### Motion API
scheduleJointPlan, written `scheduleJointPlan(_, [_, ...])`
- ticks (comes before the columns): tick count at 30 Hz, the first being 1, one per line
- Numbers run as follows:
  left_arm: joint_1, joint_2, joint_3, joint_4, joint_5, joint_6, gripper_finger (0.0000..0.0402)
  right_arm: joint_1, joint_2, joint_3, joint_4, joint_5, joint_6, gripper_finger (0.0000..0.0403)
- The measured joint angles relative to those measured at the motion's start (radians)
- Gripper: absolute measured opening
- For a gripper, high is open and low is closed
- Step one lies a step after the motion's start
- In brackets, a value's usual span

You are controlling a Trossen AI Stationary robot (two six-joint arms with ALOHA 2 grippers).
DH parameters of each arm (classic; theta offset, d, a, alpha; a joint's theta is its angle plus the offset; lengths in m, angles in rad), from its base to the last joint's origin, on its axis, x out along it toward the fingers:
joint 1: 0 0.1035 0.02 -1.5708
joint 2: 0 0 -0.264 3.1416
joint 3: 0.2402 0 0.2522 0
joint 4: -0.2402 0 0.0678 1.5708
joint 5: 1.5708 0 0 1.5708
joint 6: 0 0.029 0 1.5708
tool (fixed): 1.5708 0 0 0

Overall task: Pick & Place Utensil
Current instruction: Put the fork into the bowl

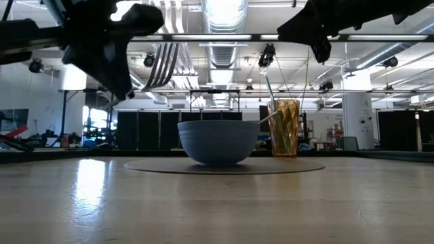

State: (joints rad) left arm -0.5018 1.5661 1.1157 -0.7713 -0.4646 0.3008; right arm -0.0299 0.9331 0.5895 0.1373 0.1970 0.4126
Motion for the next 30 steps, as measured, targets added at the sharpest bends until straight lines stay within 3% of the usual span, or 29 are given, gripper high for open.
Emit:
scheduleJointPlan(10, [0.002, -0.001, 0.053, 0.021, -0.094, 0.271, 0.0016, 0.0, 0.144, 0.082, 0.007, -0.016, 0.01, 0.012])
scheduleJointPlan(22, [0.002, -0.001, 0.053, 0.11, -0.166, 0.541, 0.0014, 0.0, 0.366, 0.24, 0.008, -0.028, 0.21, 0.0164])
scheduleJointPlan(30, [0.002, -0.001, 0.053, 0.186, -0.167, 0.658, 0.0012, 0.01, 0.532, 0.366, 0.006, -0.173, 0.255, 0.0172])
